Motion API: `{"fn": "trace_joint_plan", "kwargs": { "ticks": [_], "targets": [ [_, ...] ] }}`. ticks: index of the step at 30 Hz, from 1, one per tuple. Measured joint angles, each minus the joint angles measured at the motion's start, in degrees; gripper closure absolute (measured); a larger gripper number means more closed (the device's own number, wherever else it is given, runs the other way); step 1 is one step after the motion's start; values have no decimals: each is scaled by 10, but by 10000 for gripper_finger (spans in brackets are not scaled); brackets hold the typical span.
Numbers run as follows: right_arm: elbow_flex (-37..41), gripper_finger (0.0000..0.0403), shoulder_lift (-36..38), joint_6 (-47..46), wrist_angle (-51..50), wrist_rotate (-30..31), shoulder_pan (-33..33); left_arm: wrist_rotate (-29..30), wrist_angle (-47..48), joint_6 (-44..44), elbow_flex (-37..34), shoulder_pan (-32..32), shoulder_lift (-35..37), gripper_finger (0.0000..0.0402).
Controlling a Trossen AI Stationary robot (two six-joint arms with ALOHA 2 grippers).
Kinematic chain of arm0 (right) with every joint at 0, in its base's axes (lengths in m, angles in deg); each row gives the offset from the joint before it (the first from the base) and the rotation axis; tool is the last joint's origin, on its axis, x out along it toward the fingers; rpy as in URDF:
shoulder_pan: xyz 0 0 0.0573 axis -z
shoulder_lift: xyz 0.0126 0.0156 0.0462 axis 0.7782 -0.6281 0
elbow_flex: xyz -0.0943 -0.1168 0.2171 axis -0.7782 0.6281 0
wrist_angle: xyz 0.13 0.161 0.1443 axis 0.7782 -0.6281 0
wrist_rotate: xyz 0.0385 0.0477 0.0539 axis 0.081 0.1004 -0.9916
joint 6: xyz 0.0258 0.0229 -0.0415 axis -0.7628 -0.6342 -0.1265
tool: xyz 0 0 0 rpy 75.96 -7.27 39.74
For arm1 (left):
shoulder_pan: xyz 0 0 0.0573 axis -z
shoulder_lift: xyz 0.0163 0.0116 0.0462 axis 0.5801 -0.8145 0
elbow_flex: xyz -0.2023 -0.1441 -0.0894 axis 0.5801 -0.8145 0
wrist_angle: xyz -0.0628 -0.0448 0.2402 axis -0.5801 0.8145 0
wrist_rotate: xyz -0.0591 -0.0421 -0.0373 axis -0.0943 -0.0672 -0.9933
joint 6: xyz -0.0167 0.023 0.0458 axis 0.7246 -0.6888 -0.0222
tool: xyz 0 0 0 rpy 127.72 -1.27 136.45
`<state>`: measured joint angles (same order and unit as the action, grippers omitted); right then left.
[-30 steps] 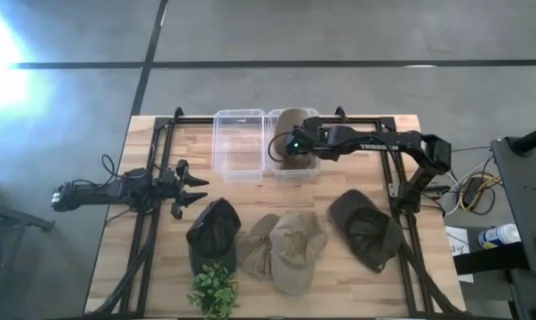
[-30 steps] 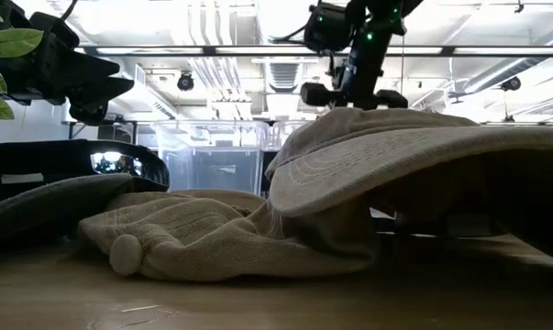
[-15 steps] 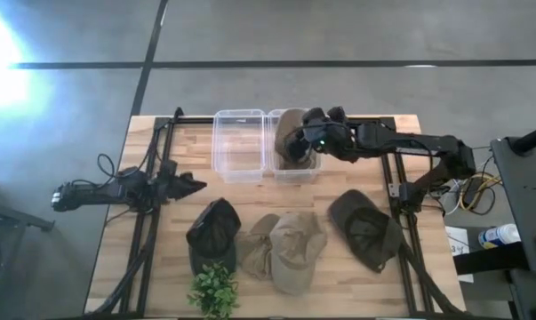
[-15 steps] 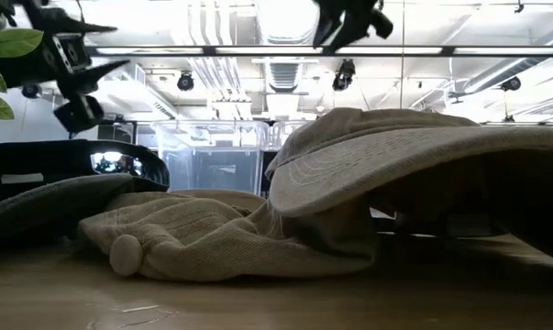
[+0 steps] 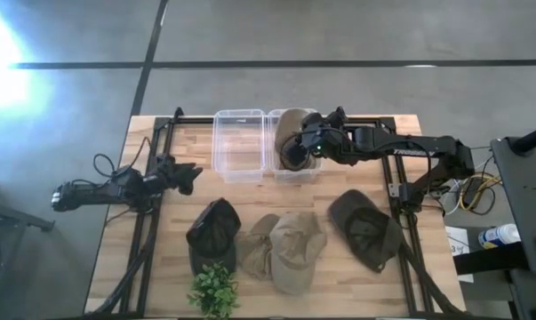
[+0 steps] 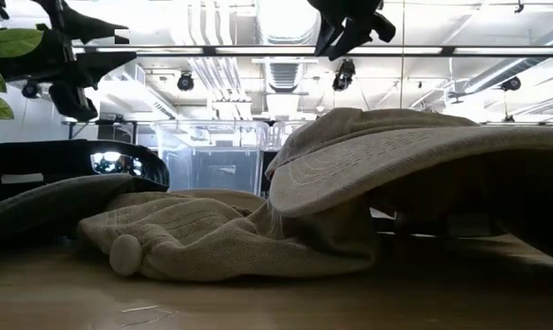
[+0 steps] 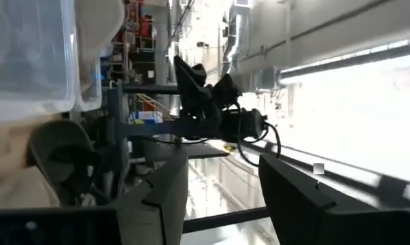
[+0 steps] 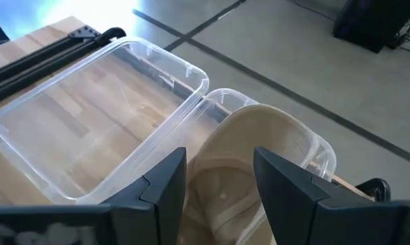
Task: Pick & Place hat
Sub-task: Put the left black cap into the left transparent bin
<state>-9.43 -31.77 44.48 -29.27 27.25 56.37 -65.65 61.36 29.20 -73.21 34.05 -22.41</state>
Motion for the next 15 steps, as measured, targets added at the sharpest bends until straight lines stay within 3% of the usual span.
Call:
{"fn": "trace_joint_plan", "kwargs": {
  "ticks": [4,9,11,15],
  "targets": [
    [0,234,1,2,-6,0,0,-44,90,-76,83,0,-19,231],
    [0,234,0,15,-14,-10,0,-108,500,-188,253,4,-128,240],
    [0,234,0,17,-26,-13,0,-124,619,-208,308,13,-192,241],
    [0,236,2,17,-68,-13,0,-181,691,-280,378,64,-317,242]
  ]
}}
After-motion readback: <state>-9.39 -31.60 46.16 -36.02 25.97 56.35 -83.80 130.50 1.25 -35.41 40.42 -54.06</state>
